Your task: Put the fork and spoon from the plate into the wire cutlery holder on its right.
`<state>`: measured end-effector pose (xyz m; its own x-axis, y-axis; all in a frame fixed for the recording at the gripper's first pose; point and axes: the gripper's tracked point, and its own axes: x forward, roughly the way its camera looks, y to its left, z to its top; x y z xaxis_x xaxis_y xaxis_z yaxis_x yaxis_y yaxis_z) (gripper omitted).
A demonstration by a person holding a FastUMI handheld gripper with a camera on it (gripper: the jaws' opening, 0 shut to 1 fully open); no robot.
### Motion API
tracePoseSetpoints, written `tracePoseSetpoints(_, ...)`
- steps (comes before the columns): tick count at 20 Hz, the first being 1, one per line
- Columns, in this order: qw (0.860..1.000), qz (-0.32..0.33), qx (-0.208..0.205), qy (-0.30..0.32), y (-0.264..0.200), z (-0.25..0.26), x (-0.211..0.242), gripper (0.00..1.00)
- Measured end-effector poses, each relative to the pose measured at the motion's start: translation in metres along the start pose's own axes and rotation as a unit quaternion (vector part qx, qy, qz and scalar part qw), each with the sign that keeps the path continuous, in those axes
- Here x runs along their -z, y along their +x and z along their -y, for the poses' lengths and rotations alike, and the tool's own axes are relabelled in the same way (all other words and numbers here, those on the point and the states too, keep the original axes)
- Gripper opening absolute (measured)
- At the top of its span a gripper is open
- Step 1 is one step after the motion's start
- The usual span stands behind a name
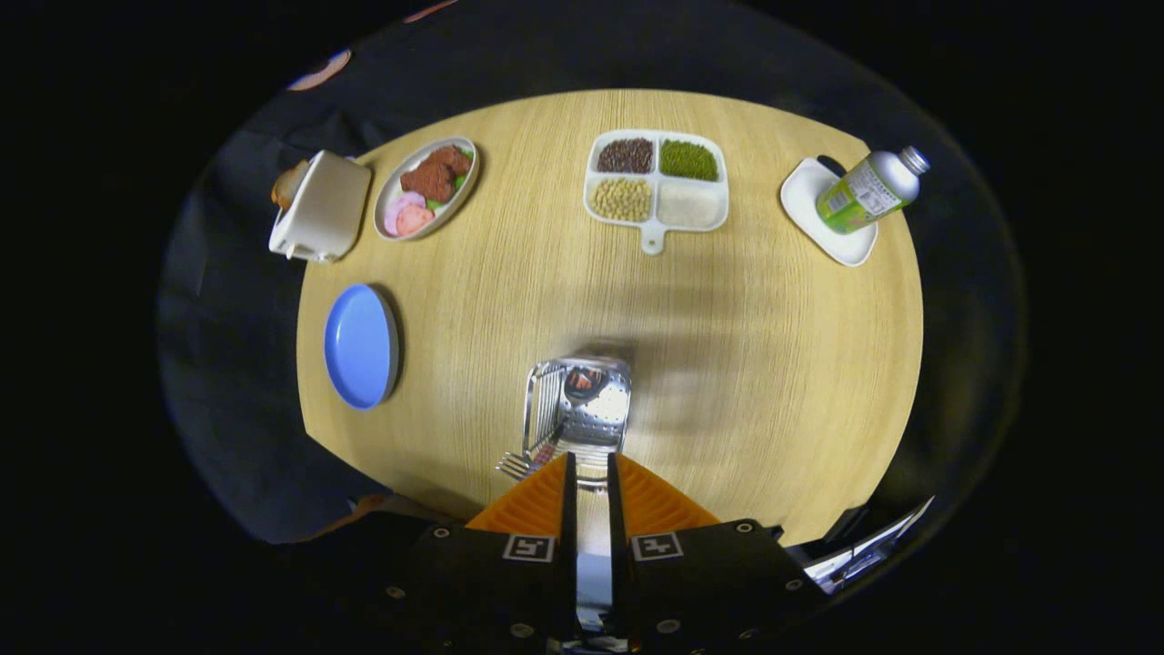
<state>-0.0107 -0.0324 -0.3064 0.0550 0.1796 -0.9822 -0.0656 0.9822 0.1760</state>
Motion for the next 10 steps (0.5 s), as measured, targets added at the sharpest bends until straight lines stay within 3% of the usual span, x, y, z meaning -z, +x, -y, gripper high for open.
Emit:
tracePoseSetpoints(2, 0.995, 0.100, -0.009, 0.016, -0.018, -0.005, -0.034, 0.23)
tracePoseSetpoints(5, 0.976, 0.218, 0.004, 0.030, -0.052, 0.003, -0.063, 0.39)
tracePoseSetpoints(6, 0.967, 0.251, 0.013, 0.032, -0.066, 0.009, -0.067, 0.44)
tracePoseSetpoints(7, 0.959, 0.280, 0.024, 0.037, -0.076, 0.016, -0.072, 0.55)
tracePoseSetpoints(9, 0.939, 0.340, 0.042, 0.043, -0.102, 0.021, -0.081, 0.69)
tracePoseSetpoints(10, 0.926, 0.370, 0.052, 0.043, -0.110, 0.021, -0.087, 0.72)
